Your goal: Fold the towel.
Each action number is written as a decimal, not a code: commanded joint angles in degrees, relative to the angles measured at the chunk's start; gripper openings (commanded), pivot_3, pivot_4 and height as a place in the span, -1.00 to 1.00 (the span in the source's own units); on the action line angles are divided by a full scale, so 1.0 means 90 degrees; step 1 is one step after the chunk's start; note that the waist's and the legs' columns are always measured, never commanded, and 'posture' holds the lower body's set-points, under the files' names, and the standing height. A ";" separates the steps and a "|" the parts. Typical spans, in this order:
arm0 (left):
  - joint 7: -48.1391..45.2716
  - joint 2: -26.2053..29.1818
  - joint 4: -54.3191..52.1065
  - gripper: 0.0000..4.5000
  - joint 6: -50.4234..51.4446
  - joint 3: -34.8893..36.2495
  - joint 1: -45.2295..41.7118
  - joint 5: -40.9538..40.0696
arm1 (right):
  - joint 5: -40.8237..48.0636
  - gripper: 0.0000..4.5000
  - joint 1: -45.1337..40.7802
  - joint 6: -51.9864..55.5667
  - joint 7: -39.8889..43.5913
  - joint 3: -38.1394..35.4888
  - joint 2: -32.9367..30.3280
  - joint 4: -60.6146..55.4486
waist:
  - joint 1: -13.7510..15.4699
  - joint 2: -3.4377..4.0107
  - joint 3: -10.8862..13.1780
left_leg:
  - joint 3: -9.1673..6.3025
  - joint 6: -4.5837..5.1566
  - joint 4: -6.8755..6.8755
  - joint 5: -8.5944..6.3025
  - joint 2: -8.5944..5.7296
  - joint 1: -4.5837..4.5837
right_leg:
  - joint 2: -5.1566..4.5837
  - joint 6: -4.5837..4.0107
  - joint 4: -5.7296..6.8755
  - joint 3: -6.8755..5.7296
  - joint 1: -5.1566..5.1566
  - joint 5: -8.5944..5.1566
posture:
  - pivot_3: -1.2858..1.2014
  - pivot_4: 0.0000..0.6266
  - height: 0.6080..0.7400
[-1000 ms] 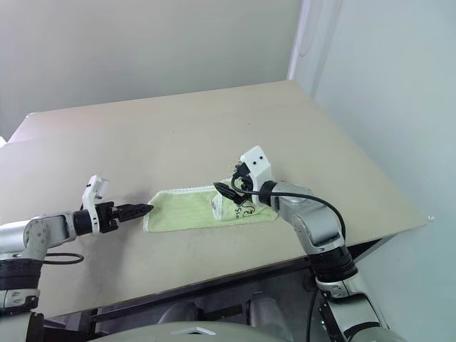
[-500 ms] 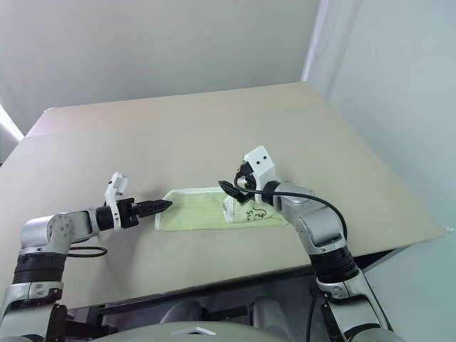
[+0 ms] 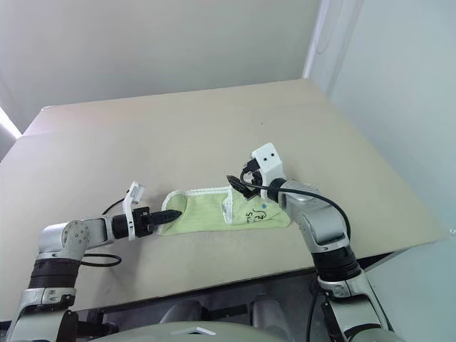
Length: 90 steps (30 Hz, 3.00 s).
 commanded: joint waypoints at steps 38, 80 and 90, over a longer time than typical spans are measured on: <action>0.0564 0.0622 0.0090 -0.99 0.2260 -0.0570 -0.2984 -0.1346 | 0.1951 1.00 0.1411 -0.0066 0.1854 -0.1968 -0.1695 -0.1603 | -0.0134 -0.0076 0.0041 | -0.0031 -0.0015 0.0006 0.0010 0.0006 -0.0048 | 0.0017 0.0004 0.0024 -0.0024 -0.0047 0.0012 | 0.03 -1.00 1.00; -0.1224 -0.1289 0.1430 0.86 0.0661 -0.1801 -0.4195 -0.0397 | 0.2035 1.00 0.2558 0.0094 0.0773 -0.2326 -0.1836 -0.2275 | -0.0122 -0.0076 0.0040 | -0.0026 -0.0015 0.0035 0.0011 0.0002 -0.0048 | 0.0021 0.0010 0.0036 -0.0016 -0.0033 0.0010 | 0.03 -1.00 1.00; -0.1012 -0.0142 0.1157 0.86 -0.2030 -0.1557 -0.3973 0.0841 | 0.3030 1.00 0.1433 0.0570 0.0612 -0.2434 -0.1525 -0.2291 | -0.0148 -0.0076 0.0040 | -0.0022 -0.0014 0.0078 0.0011 0.0005 -0.0040 | 0.0026 0.0000 0.0075 -0.0007 -0.0030 -0.0001 | 0.03 -1.00 1.00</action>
